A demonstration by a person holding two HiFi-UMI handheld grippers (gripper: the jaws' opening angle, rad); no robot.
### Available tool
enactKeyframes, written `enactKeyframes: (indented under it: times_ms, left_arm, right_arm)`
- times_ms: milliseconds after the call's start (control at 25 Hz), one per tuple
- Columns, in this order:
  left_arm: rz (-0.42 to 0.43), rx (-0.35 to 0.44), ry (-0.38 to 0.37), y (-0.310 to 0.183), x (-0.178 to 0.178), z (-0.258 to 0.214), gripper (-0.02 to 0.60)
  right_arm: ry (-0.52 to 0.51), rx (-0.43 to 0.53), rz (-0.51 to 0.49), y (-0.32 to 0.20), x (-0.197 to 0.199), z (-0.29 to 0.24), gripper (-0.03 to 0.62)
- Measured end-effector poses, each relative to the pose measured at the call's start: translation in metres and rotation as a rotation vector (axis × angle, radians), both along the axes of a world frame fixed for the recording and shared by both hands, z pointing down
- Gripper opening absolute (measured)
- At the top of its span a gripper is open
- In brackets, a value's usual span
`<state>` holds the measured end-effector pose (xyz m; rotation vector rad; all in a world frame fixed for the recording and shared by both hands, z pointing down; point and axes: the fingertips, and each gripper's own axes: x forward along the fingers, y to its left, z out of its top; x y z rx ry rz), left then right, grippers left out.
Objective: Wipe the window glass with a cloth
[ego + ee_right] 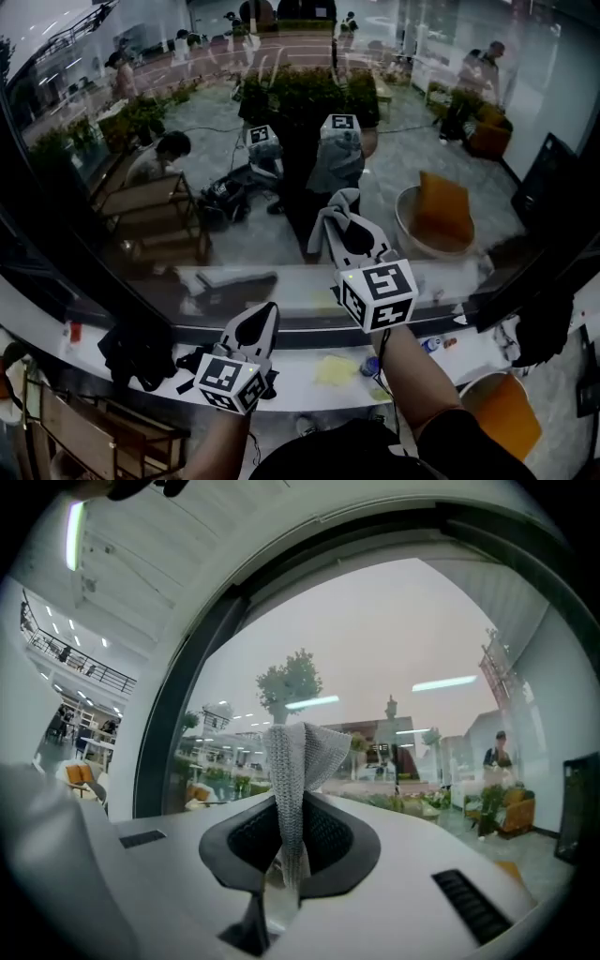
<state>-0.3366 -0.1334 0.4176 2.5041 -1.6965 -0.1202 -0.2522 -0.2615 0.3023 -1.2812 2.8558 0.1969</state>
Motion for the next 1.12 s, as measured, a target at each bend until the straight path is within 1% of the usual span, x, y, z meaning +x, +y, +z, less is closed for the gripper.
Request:
enactKeyframes:
  times_ms: [160, 320, 440, 640, 760, 920, 1120]
  left_arm:
    - [0.087, -0.025, 0.013, 0.002, 0.049, 0.008, 0.006]
    - [0.160, -0.042, 0.000, 0.008, 0.101, 0.015, 0.006]
    - [0.193, -0.058, 0.008, 0.017, 0.139, 0.019, 0.006]
    - [0.262, -0.085, 0.016, 0.038, 0.226, 0.025, 0.006]
    - [0.300, -0.097, 0.017, 0.058, 0.275, 0.025, 0.006]
    - [0.336, -0.106, 0.016, 0.088, 0.329, 0.023, 0.006]
    - [0.360, -0.135, 0.013, 0.121, 0.376, 0.038, 0.006]
  right_arm:
    - [0.008, -0.004, 0.071, 0.018, 0.067, 0.011, 0.052]
    - [0.018, -0.004, 0.150, 0.039, 0.136, 0.025, 0.052]
    - [0.033, -0.044, 0.194, 0.059, 0.182, 0.045, 0.052]
    - [0.010, -0.109, 0.263, 0.097, 0.274, 0.075, 0.052]
    - [0.007, -0.132, 0.296, 0.128, 0.321, 0.088, 0.052]
    - [0.002, -0.169, 0.323, 0.166, 0.372, 0.105, 0.052]
    - [-0.003, -0.206, 0.323, 0.207, 0.411, 0.127, 0.052]
